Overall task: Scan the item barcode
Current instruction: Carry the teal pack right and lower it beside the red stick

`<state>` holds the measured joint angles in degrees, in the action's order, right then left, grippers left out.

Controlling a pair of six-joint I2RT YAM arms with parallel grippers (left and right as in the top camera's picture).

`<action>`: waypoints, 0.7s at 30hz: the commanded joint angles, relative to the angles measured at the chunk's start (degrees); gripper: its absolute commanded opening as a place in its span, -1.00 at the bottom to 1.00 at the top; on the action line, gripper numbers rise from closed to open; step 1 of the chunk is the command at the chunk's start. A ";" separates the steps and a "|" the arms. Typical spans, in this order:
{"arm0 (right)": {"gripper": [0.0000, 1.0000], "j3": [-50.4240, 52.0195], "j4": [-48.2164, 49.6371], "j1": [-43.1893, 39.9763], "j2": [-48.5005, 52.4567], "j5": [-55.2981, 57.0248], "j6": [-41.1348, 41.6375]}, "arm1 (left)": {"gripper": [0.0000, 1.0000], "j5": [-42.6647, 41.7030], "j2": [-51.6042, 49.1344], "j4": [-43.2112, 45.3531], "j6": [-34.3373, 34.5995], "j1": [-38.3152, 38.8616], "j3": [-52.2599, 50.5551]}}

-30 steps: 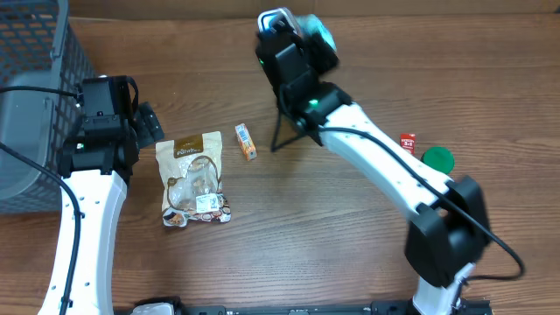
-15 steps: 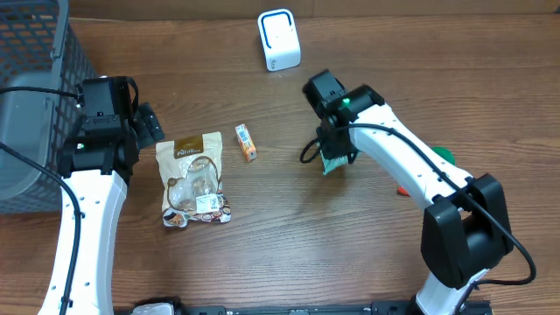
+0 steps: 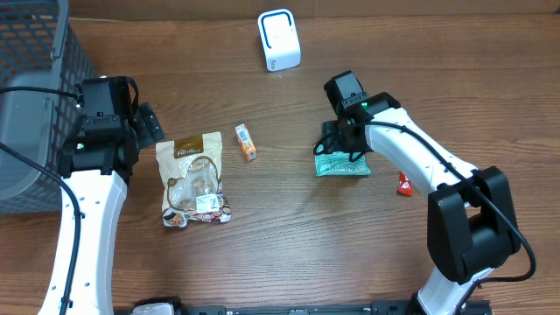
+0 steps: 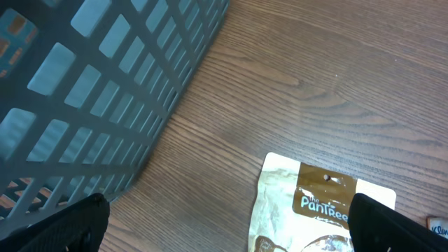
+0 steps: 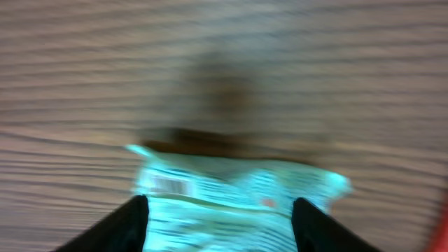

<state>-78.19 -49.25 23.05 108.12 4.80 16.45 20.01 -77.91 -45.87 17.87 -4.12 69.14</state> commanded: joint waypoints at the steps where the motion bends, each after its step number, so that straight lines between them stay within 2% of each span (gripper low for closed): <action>1: 0.08 0.15 2.91 0.85 -1.22 -7.76 5.05 | 1.00 0.94 -0.09 0.02 -0.07 0.02 0.70; 2: -0.10 0.15 4.04 0.90 -1.22 -6.91 6.78 | 1.00 0.94 -0.09 0.02 -0.07 0.02 0.70; 4: -0.68 0.37 5.84 0.90 -1.22 -3.06 9.86 | 0.99 0.94 -0.09 0.02 -0.07 0.02 0.70; 5: -0.91 0.79 6.75 0.90 -1.22 -1.86 11.17 | 0.99 0.94 -0.09 0.02 -0.07 0.02 0.70; 7: -0.93 1.66 7.91 0.87 -1.03 -0.31 13.94 | 1.00 0.94 -0.09 0.02 -0.07 0.02 0.70; 13: -0.92 3.78 7.67 0.68 -0.72 11.26 14.03 | 1.00 0.94 -0.09 0.02 -0.07 0.02 0.70; 16: -0.92 5.11 8.15 0.59 -0.72 11.87 14.29 | 1.00 0.94 -0.09 0.02 -0.07 0.02 0.70; 18: -0.82 6.19 7.91 0.61 -0.72 11.87 15.28 | 1.00 0.94 -0.09 0.02 -0.07 0.02 0.70; 21: -0.79 7.69 6.71 0.61 -0.72 11.82 15.28 | 1.00 0.94 -0.09 0.02 -0.07 0.02 0.70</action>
<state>-71.99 -41.95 23.73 108.12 14.76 30.63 20.01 -77.91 -45.87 17.87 -4.12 69.14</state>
